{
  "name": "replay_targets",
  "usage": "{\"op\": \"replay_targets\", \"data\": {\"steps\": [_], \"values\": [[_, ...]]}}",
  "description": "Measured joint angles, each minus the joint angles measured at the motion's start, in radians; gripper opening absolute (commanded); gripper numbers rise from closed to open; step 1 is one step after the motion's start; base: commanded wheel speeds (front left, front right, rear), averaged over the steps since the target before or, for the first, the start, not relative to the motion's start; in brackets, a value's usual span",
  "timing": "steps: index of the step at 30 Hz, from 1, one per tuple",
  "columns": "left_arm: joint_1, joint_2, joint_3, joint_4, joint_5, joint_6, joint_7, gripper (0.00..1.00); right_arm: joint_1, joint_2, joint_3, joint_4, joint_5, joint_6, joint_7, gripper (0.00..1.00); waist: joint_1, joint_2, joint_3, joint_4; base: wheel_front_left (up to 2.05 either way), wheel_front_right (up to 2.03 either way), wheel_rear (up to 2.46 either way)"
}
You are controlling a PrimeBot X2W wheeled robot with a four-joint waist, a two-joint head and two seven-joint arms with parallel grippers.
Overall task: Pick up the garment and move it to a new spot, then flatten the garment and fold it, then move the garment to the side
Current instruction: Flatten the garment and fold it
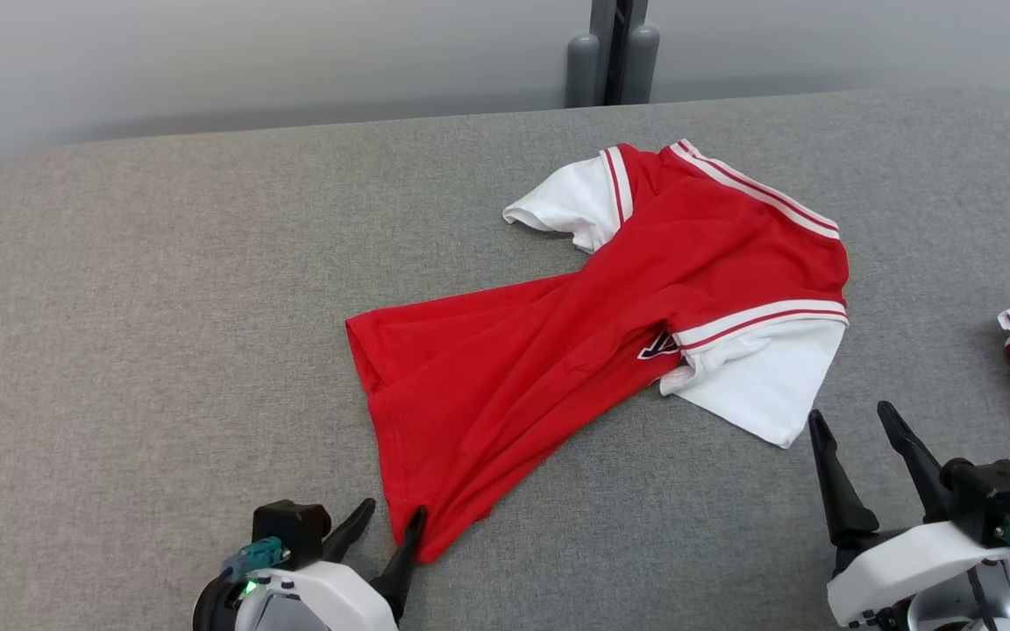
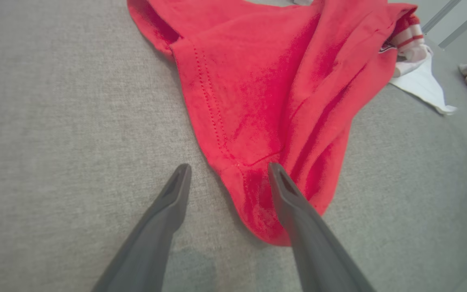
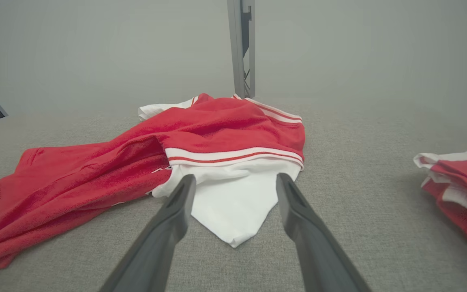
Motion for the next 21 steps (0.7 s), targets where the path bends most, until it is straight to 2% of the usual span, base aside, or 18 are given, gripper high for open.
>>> {"op": "replay_targets", "data": {"steps": [1, 9, 21], "values": [[-0.005, -0.001, -0.002, 0.017, -0.003, -0.011, 0.001, 0.00, -0.001, 0.000, -0.005, 0.008, 0.000, 0.000, 0.000, 1.00, 0.0000, 0.0000, 0.006, -0.004, 0.00, 0.00, 0.00], [-0.031, -0.002, -0.002, 0.040, -0.007, -0.024, -0.025, 0.00, -0.026, -0.008, -0.043, 0.079, -0.009, 0.000, 0.007, 1.00, 0.0000, 0.0000, 0.025, -0.004, 0.00, 0.00, 0.00], [-0.076, -0.007, -0.017, 0.025, 0.016, -0.028, -0.067, 0.00, -0.204, -0.016, 0.023, 0.434, -0.002, 0.000, 0.021, 1.00, 0.0000, 0.0000, 0.066, 0.026, 0.00, 0.00, 0.00]]}}
